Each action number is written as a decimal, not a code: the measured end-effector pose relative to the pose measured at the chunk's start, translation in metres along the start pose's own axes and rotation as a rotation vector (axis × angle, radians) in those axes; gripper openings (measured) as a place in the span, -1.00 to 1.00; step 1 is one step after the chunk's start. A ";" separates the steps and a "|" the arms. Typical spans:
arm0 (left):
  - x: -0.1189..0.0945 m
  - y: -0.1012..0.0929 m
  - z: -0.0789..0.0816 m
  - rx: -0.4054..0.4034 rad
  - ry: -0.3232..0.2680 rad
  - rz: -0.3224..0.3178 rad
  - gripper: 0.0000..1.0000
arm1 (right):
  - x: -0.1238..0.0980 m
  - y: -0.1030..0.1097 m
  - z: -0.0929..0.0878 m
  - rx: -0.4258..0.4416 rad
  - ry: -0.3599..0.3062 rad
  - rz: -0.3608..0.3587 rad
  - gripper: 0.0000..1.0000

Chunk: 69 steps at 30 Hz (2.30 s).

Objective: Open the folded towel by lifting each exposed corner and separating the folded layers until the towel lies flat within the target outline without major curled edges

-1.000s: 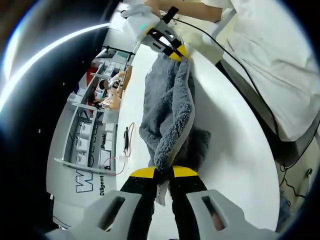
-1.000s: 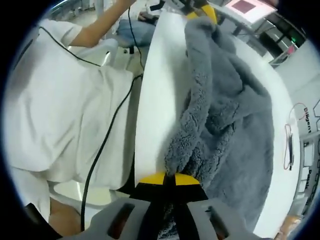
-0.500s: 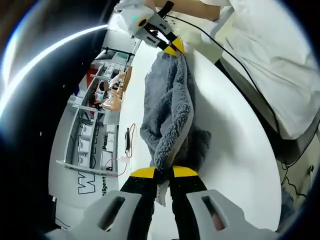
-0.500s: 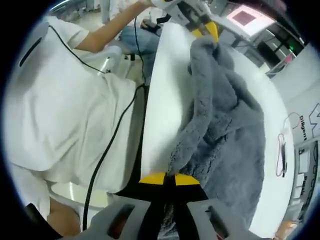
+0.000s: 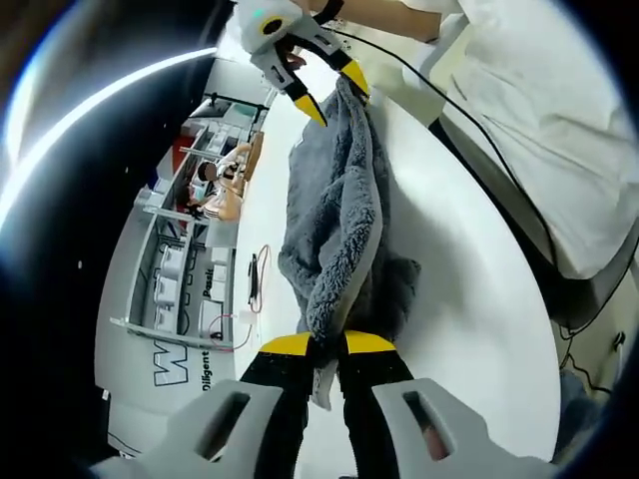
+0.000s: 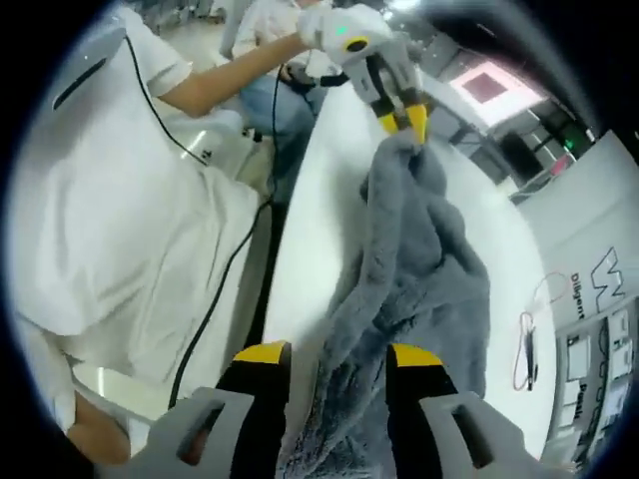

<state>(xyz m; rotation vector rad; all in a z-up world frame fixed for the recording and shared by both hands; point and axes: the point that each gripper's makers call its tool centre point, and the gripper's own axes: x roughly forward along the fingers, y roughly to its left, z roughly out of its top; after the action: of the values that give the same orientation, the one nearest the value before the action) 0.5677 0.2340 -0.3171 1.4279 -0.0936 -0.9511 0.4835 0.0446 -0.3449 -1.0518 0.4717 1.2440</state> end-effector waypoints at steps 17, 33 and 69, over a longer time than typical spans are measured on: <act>-0.001 0.004 0.010 0.012 -0.007 0.010 -0.82 | 0.055 -0.029 0.083 -0.036 -0.259 -0.095 0.10; 0.001 -0.003 0.023 -0.062 0.043 -0.024 -0.83 | 0.090 -0.032 0.132 -0.152 -0.336 -0.192 -0.21; 0.031 0.045 0.056 -0.021 -0.227 0.047 -0.31 | 0.012 -0.072 0.095 -0.040 -0.411 -0.497 -0.98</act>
<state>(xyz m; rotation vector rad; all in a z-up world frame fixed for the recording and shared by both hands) 0.5771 0.1648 -0.2815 1.2888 -0.2838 -1.0697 0.5309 0.1341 -0.2806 -0.8463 -0.1294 0.9848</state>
